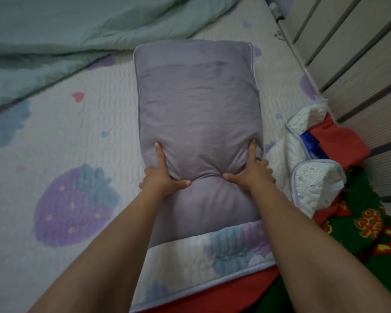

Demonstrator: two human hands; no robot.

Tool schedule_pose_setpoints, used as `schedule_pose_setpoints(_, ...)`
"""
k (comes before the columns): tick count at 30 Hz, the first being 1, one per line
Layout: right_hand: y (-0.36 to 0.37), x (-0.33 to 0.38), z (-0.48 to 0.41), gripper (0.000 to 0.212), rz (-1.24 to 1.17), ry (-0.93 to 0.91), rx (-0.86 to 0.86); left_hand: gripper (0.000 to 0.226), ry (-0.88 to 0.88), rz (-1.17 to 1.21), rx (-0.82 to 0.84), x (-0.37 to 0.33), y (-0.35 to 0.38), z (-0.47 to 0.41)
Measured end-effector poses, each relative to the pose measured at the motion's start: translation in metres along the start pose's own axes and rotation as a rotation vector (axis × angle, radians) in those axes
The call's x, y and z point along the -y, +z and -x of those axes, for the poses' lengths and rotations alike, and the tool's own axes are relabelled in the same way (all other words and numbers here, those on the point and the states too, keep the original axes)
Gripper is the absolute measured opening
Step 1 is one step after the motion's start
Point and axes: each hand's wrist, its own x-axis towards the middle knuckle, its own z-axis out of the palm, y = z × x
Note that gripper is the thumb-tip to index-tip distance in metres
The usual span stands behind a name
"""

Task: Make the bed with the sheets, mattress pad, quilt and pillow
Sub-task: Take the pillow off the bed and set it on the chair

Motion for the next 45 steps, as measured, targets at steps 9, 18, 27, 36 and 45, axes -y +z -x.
schedule_pose_setpoints(9, -0.006, 0.009, 0.061, 0.113, -0.015, -0.166, 0.03, 0.121, 0.009, -0.086, 0.097, 0.017, -0.013, 0.047)
schedule_pose_setpoints(18, -0.067, 0.035, 0.151, 0.087, -0.143, -0.305, -0.172, 0.053, 0.308, 0.084, -0.329, 0.015, -0.087, 0.123)
schedule_pose_setpoints(27, -0.141, 0.069, 0.262, 0.067, -0.309, -0.473, -0.417, 0.038, 0.445, 0.207, -0.573, 0.012, -0.194, 0.227)
schedule_pose_setpoints(36, -0.163, 0.108, 0.409, 0.061, -0.405, -0.683, -0.577, 0.037, 0.495, 0.294, -0.774, 0.076, -0.281, 0.366)
schedule_pose_setpoints(45, -0.173, 0.157, 0.584, 0.06, -0.497, -0.978, -0.663, 0.046, 0.513, 0.321, -1.084, 0.175, -0.361, 0.542)
